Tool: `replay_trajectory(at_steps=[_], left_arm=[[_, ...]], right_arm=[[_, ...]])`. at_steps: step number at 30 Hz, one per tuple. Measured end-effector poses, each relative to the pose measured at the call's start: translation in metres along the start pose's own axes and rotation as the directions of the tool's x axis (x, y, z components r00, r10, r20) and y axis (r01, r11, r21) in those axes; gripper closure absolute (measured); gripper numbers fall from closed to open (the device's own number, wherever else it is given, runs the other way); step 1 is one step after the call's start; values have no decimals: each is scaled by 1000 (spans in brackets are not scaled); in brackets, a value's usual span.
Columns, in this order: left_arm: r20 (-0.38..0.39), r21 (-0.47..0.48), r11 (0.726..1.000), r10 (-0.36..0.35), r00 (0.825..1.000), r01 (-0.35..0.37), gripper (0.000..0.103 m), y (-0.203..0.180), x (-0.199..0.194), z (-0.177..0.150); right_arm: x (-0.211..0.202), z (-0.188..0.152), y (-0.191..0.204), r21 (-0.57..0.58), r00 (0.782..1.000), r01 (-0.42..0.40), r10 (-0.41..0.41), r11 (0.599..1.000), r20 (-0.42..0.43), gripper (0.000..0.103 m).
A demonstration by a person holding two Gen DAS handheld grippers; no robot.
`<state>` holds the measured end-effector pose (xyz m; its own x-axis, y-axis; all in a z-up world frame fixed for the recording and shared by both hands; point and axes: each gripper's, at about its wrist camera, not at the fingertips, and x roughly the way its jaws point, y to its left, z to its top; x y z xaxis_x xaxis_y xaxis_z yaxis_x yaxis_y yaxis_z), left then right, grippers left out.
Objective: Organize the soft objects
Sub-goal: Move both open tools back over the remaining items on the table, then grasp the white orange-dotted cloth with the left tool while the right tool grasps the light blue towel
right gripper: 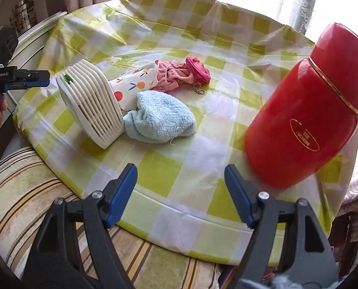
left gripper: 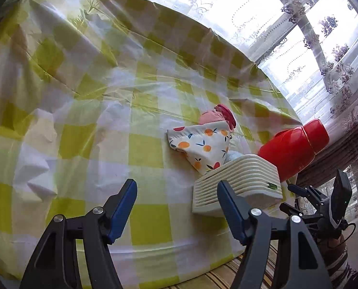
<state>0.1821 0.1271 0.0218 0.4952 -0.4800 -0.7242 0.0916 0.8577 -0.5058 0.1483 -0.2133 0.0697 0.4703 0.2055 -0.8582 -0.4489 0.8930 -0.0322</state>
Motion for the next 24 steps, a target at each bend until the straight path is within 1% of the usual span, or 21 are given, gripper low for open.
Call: replay_trajectory(at_steps=[2, 4, 5, 7, 10, 13, 14, 16, 20, 22, 24], left_arm=[[-47, -24, 999, -32, 998, 31, 33, 6, 18, 15], [-75, -72, 994, -90, 993, 85, 33, 11, 34, 28], [-91, -110, 987, -124, 988, 114, 33, 15, 43, 34], [-129, -187, 971, -177, 976, 151, 33, 22, 61, 42], [-163, -261, 948, -227, 960, 179, 33, 26, 80, 49], [-175, -347, 908, -310, 934, 236, 33, 30, 95, 49], [-183, -363, 899, -327, 927, 245, 33, 31, 100, 50], [-212, -383, 891, -340, 916, 242, 34, 29, 112, 49], [-237, -388, 887, -360, 903, 252, 34, 24, 129, 49], [-246, -394, 885, -360, 900, 247, 34, 24, 138, 50], [-241, -399, 880, -373, 896, 259, 36, 23, 141, 51]], right_arm=[[11, 6, 0, -29, 1000, -17, 17, 999, 5, 25], [21, 12, 1, -63, 1000, -21, 21, 998, 3, 25], [25, 15, 1, -74, 1000, -20, 21, 997, 6, 25], [32, 21, 0, -99, 1000, -22, 23, 995, 11, 25], [40, 28, 2, -136, 999, -30, 34, 990, 25, 25], [49, 31, 6, -173, 998, -47, 51, 984, 22, 25], [52, 32, 8, -189, 998, -53, 58, 980, 22, 25], [59, 32, 11, -212, 997, -70, 74, 975, 9, 25], [70, 33, 15, -249, 996, -92, 93, 964, -8, 25], [74, 35, 18, -270, 996, -92, 92, 959, -12, 25], [78, 37, 20, -289, 994, -104, 104, 952, -15, 25]])
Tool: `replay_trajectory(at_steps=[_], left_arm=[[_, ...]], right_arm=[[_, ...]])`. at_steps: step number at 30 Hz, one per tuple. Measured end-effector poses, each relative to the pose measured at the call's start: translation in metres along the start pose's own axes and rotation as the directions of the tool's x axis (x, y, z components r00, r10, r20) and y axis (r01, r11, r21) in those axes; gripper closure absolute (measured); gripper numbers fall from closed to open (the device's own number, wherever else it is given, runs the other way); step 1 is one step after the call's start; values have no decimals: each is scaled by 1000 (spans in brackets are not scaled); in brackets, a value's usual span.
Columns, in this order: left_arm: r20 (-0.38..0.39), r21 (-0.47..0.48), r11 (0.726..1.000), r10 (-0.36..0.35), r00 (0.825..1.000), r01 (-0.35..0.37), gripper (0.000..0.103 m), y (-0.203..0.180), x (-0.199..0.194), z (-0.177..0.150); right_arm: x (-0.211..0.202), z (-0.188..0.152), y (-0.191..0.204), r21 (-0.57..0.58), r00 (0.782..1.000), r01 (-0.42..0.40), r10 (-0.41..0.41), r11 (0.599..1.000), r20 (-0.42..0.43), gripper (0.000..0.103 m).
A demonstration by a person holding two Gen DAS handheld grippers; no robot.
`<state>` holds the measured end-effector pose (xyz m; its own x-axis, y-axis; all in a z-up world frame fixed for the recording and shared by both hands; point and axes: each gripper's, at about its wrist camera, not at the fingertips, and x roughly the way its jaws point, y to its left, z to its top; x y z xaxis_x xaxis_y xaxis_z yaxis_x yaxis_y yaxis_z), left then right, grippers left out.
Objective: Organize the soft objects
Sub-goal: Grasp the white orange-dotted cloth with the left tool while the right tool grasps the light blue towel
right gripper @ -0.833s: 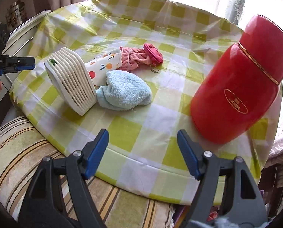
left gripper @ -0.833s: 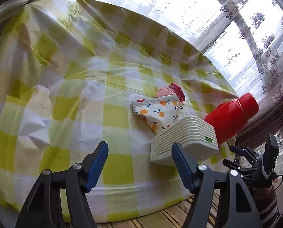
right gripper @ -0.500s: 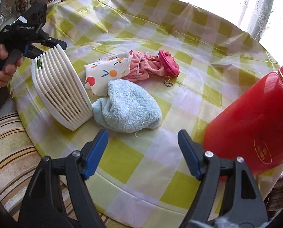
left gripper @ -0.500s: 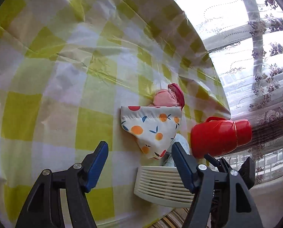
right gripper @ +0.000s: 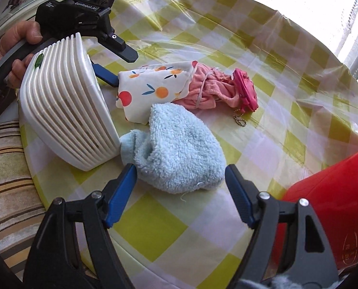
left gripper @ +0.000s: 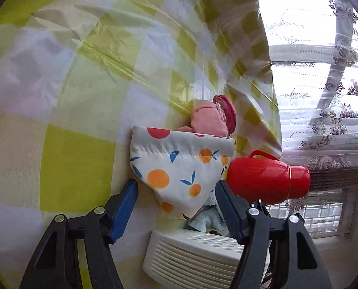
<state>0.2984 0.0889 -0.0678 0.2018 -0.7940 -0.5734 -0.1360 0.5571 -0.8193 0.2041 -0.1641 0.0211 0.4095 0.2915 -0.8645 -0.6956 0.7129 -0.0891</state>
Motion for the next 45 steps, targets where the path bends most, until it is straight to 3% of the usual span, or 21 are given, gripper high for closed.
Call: replay_trajectory(at_steps=[3, 9, 11, 14, 16, 21, 30, 41, 45], left_arm=[[-5, 3, 1000, -9, 1000, 9, 42, -1, 5, 3], [-5, -38, 999, -37, 999, 37, 70, 8, 14, 7], [13, -43, 997, -57, 998, 58, 84, 9, 13, 7], [48, -36, 996, -77, 996, 78, 94, 9, 7, 6], [79, -25, 996, -89, 993, 91, 97, 6, 0, 4], [155, -11, 997, -74, 985, 76, 99, 4, -24, -4], [290, -44, 999, -8, 957, 21, 100, 20, -71, -34], [431, -64, 997, 69, 900, -45, 100, 33, -140, -105], [439, -53, 998, 53, 897, -33, 100, 29, -150, -134]], right_arm=[[6, 3, 2, -22, 1000, -21, 21, 1000, -2, 25], [17, 7, -3, -1, 999, -40, 40, 999, -10, 29], [18, 8, -2, 5, 999, -48, 48, 999, -17, 50], [17, 9, -3, 44, 999, -48, 48, 998, -15, 70], [15, 9, -4, 83, 999, -39, 40, 996, -13, 76], [3, 5, -8, 182, 1000, 30, -29, 983, -7, 82], [-32, -23, 2, 308, 998, 62, -64, 949, -4, 83], [-73, -56, 10, 397, 996, 86, -93, 914, -1, 83], [-87, -66, 11, 420, 994, 100, -108, 902, -5, 83]])
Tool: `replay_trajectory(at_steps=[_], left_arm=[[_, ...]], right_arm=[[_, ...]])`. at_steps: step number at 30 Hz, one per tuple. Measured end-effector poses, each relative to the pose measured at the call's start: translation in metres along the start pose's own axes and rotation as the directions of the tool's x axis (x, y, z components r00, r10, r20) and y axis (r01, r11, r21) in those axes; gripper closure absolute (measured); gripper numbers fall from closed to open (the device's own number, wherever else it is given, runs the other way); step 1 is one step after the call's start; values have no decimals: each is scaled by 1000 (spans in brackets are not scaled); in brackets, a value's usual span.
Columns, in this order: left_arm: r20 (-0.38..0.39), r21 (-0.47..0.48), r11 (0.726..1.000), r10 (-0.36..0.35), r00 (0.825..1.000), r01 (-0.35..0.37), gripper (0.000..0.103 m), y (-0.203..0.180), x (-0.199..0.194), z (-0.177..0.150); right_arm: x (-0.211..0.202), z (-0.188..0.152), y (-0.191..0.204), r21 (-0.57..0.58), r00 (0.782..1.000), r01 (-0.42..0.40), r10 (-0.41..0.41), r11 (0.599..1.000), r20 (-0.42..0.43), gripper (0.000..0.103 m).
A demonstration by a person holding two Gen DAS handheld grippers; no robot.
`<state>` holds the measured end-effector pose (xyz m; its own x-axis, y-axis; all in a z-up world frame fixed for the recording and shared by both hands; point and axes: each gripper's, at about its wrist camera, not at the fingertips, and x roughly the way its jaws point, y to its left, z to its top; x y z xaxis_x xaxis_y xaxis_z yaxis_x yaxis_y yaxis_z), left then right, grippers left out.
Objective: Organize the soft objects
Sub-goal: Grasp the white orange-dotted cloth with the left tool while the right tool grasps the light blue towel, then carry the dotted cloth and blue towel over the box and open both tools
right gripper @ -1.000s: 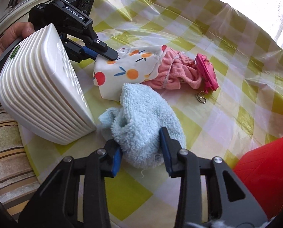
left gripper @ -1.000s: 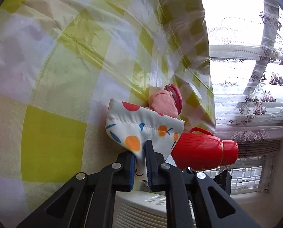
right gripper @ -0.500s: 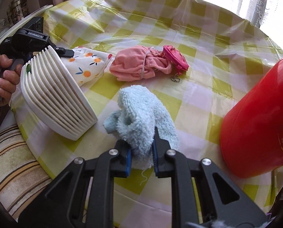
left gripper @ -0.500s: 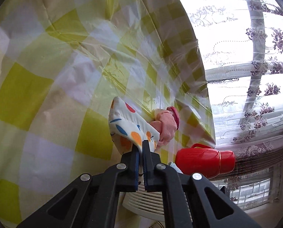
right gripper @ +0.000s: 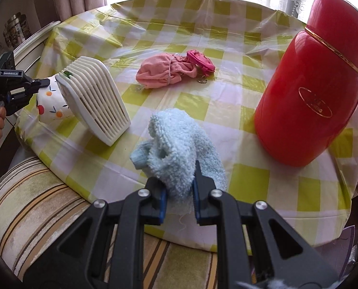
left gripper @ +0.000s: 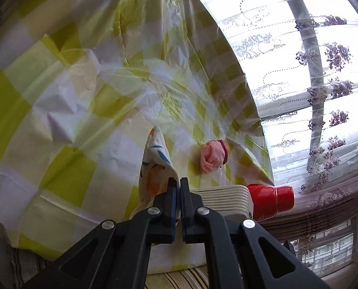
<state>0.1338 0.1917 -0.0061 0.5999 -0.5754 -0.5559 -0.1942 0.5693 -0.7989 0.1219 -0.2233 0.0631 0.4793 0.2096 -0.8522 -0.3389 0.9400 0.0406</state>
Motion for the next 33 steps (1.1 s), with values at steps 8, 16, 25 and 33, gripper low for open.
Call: replay_trajectory(at_steps=[8, 16, 25, 33], left_arm=[[-28, 40, 998, -51, 998, 52, 100, -21, -31, -50], [-158, 94, 987, -113, 981, 128, 100, -65, -10, -101], [-338, 204, 954, -142, 930, 220, 100, -138, 53, -161], [-453, 277, 923, -118, 884, 265, 100, -196, 108, -210]], right_arm=[[-34, -19, -9, 42, 1000, 9, -10, 999, 26, 83], [-58, -38, -27, 89, 999, 24, -27, 996, 33, 83], [-84, -66, -72, 174, 994, 95, -103, 980, 36, 83], [-108, -102, -124, 291, 981, 185, -194, 939, 1, 83]])
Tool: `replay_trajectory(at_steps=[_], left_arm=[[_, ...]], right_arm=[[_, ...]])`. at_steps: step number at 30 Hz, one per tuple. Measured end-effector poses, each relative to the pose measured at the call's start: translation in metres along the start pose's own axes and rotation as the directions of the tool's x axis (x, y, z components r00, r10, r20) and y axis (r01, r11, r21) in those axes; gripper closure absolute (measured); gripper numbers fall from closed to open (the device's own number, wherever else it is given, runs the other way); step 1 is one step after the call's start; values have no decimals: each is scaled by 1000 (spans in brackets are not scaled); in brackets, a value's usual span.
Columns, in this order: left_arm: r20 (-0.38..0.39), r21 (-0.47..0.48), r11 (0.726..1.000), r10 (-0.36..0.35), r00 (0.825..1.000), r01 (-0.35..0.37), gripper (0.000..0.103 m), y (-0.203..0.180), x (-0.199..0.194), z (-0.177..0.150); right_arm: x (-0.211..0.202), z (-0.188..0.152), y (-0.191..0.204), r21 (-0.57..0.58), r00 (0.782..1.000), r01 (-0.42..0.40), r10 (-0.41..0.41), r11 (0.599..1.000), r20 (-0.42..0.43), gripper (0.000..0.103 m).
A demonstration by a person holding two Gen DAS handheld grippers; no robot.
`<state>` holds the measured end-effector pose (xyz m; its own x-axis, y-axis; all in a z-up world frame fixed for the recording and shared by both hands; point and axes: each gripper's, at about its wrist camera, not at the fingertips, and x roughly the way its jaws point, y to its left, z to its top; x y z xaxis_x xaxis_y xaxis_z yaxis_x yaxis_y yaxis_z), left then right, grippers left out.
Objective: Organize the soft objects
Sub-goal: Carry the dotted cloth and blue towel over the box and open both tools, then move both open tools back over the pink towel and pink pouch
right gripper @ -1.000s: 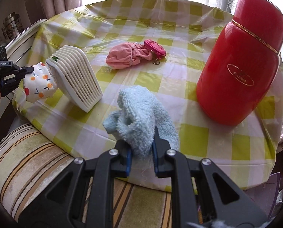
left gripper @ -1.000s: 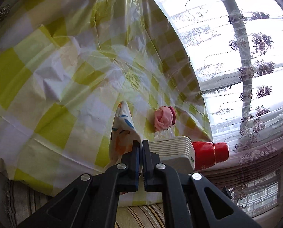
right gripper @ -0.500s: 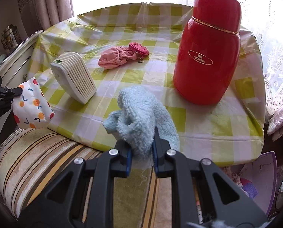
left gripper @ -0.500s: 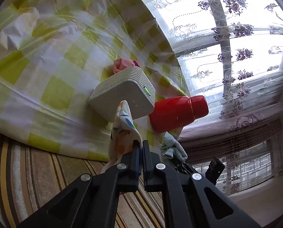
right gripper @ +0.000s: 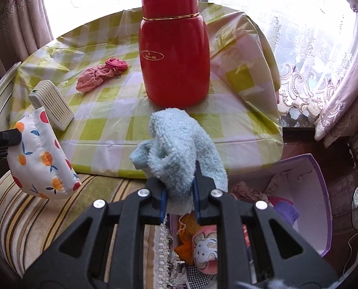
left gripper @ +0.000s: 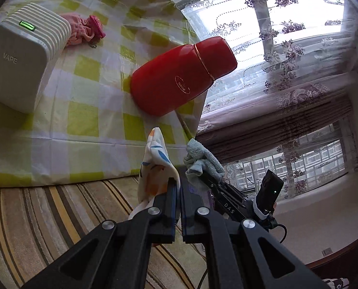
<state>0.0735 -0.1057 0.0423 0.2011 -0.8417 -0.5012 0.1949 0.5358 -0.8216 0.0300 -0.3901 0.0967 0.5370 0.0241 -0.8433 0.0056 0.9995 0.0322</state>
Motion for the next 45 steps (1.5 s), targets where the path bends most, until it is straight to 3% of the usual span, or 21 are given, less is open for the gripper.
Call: replay_trajectory(at_steps=[11, 21, 24, 26, 28, 29, 35, 38, 41, 43, 45], left_arm=[[-145, 101, 995, 8, 989, 6, 100, -55, 96, -13], [-242, 219, 976, 47, 969, 8, 100, -90, 148, -33], [-304, 242, 970, 63, 951, 13, 92, -94, 162, -40], [-331, 259, 966, 98, 939, -10, 69, -93, 167, -45], [-331, 264, 964, 117, 936, -27, 56, -89, 168, -47], [-329, 263, 964, 122, 937, -33, 55, -87, 166, -48], [-227, 362, 928, 180, 957, -89, 54, -90, 137, -47], [-130, 457, 878, 225, 966, -143, 53, -97, 111, -49], [-23, 528, 817, 286, 958, -231, 53, -99, 82, -47], [75, 558, 766, 336, 939, -319, 53, -98, 55, -43], [139, 550, 748, 356, 924, -371, 53, -93, 25, -36]], right_arm=[[-11, -24, -59, 114, 994, 103, -98, 988, -43, 83], [-14, -37, -89, 188, 986, 162, -152, 969, -68, 80], [-13, -40, -95, 205, 981, 186, -170, 961, -91, 78], [-12, -42, -98, 217, 980, 191, -172, 957, -103, 65], [-11, -43, -98, 223, 980, 188, -168, 956, -106, 51], [-11, -43, -98, 224, 981, 183, -163, 957, -104, 46], [-8, -38, -82, 196, 985, 152, -134, 969, -104, 45], [-8, -33, -65, 154, 989, 125, -111, 980, -98, 45], [-8, -25, -42, 99, 993, 86, -77, 991, -84, 45], [-10, -19, -22, 52, 997, 47, -43, 998, -67, 45], [-10, -13, -2, 3, 998, 24, -24, 1000, -57, 45]])
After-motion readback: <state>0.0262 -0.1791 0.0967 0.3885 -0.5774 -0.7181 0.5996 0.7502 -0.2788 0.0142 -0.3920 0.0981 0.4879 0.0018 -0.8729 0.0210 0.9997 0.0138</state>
